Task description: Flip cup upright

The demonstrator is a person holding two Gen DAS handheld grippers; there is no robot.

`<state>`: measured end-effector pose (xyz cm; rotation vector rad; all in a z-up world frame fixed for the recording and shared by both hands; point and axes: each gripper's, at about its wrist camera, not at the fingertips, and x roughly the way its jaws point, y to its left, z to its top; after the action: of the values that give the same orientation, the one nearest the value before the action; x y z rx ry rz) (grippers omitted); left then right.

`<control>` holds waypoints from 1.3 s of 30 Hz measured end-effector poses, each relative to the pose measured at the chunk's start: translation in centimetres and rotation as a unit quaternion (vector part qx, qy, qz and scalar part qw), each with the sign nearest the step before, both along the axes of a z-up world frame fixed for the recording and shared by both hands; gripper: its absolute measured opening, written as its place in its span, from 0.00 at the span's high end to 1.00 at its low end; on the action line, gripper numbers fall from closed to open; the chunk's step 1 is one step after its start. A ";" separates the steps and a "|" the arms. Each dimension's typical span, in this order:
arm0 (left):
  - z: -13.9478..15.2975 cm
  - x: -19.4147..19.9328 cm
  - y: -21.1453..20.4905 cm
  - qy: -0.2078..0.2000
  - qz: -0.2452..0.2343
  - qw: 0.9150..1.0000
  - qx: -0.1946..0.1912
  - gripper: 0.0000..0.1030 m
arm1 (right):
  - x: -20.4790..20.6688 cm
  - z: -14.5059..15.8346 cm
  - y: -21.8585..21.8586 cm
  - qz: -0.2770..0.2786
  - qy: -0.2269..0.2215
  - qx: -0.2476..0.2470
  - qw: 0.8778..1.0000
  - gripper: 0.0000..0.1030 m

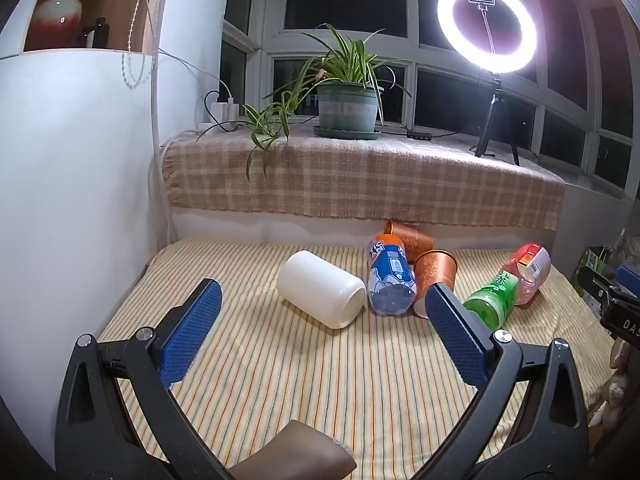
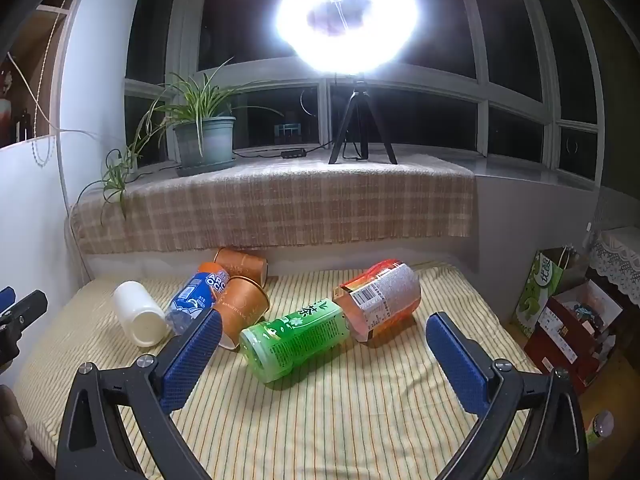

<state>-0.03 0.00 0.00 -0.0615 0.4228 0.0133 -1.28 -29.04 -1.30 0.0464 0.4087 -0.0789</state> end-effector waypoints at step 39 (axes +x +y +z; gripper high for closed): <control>1.0 -0.2 -0.3 -0.005 -0.003 1.000 0.005 0.00 | 0.1 0.3 -0.1 0.001 0.005 0.000 1.000 0.00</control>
<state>-0.27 -0.32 0.99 -0.0500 0.4125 0.0086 -1.16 -29.10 -1.01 0.0462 0.4187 -0.0776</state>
